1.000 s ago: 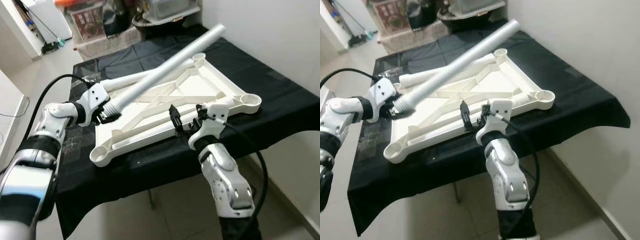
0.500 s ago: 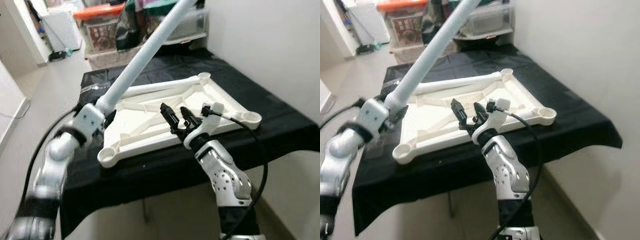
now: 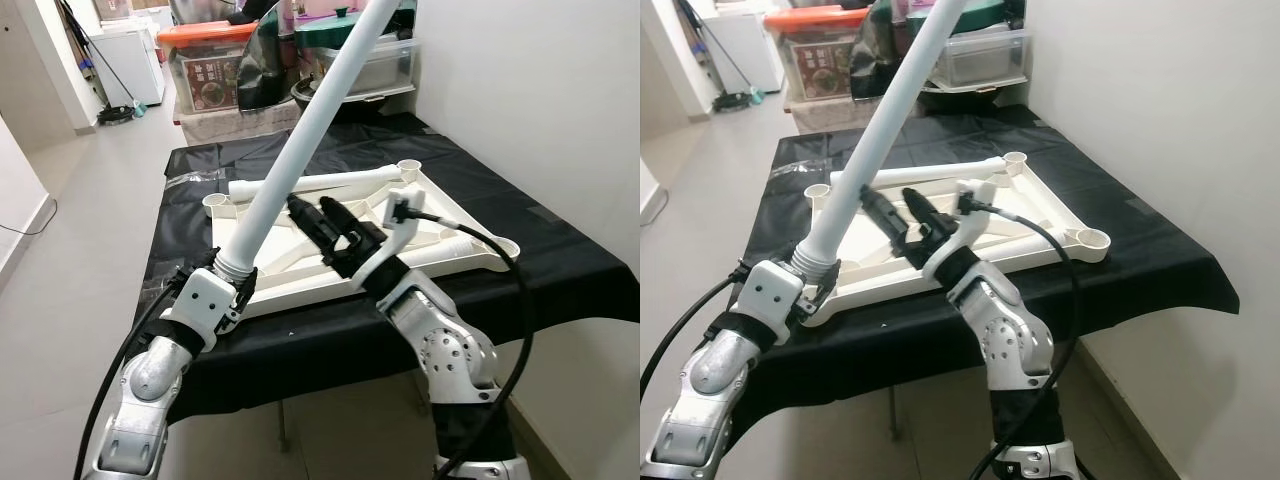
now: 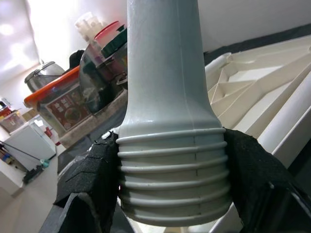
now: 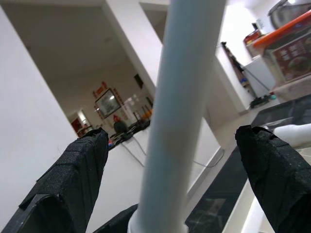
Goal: Building children table
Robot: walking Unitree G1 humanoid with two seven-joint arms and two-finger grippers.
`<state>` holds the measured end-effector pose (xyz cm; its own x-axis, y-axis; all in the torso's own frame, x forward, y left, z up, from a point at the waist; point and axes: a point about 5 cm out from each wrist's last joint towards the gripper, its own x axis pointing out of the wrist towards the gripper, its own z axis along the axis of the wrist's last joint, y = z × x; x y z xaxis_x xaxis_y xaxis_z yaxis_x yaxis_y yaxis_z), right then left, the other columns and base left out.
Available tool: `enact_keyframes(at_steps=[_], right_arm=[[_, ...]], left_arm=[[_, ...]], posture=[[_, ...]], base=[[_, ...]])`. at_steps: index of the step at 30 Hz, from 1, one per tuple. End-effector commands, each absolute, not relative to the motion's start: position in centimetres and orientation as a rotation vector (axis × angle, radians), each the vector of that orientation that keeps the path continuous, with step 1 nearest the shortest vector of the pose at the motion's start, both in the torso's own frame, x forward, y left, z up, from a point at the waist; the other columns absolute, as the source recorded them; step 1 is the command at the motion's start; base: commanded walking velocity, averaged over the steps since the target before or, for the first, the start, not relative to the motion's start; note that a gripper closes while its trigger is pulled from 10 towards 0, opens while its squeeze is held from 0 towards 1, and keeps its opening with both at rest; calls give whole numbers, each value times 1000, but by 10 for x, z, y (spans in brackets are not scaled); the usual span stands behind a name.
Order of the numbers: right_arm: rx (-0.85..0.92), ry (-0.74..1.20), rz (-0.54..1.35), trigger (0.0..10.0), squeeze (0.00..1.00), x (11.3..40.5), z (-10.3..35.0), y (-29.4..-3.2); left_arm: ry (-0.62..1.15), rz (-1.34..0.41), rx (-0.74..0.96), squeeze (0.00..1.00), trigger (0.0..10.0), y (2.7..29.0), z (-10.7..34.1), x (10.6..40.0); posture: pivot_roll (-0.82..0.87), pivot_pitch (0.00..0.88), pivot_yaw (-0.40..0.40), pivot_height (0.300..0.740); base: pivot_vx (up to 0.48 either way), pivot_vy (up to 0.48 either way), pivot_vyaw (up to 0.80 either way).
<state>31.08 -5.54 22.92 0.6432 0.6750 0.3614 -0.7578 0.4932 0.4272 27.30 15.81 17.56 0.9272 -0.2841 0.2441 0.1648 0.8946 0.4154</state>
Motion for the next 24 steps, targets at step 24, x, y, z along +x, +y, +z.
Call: enact_keyframes(at_steps=[24], right_arm=[[623, -59, 911, 10000, 0, 311, 211, -51]], left_arm=[[-230, -350, 438, 0, 10000, 130, 158, 250]], posture=[[-102, 0, 34, 740]], base=[[0, 0, 0]])
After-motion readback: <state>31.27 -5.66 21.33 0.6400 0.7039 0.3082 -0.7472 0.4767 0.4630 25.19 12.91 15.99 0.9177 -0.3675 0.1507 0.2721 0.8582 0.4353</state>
